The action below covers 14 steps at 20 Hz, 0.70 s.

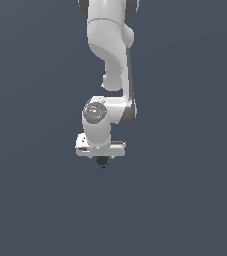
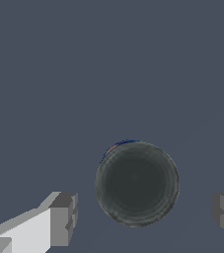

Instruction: Pick up the object and move it to a goal position.

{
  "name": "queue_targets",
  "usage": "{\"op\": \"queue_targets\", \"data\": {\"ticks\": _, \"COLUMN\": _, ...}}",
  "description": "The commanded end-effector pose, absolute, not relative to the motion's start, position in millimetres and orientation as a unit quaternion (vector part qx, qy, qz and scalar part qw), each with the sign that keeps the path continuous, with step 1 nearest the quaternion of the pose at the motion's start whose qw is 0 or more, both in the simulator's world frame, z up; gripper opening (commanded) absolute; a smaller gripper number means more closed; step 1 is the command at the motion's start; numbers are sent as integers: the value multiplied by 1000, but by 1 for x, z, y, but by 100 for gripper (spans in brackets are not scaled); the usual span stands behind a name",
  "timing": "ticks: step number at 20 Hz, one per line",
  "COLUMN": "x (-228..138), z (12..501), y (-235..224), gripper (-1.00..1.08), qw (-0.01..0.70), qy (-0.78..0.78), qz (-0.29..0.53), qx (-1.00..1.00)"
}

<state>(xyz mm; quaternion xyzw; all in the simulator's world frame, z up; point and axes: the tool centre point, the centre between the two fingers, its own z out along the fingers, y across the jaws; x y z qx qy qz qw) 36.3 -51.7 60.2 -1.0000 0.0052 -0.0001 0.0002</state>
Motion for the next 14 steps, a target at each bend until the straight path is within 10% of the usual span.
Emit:
{"op": "queue_targets", "data": {"ticks": 1, "x": 36, "z": 52, "y": -52, "gripper": 100, "qw": 0, "qy": 5, "qz": 0, "qx": -1000}}
{"op": "queue_targets", "data": {"ticks": 13, "x": 36, "z": 14, "y": -52, "gripper": 100, "qw": 0, "qy": 5, "qz": 0, "qx": -1000}}
{"op": "queue_targets", "data": {"ticks": 14, "x": 36, "z": 14, "y": -52, "gripper": -100, "qw": 0, "qy": 5, "qz": 0, "qx": -1000}}
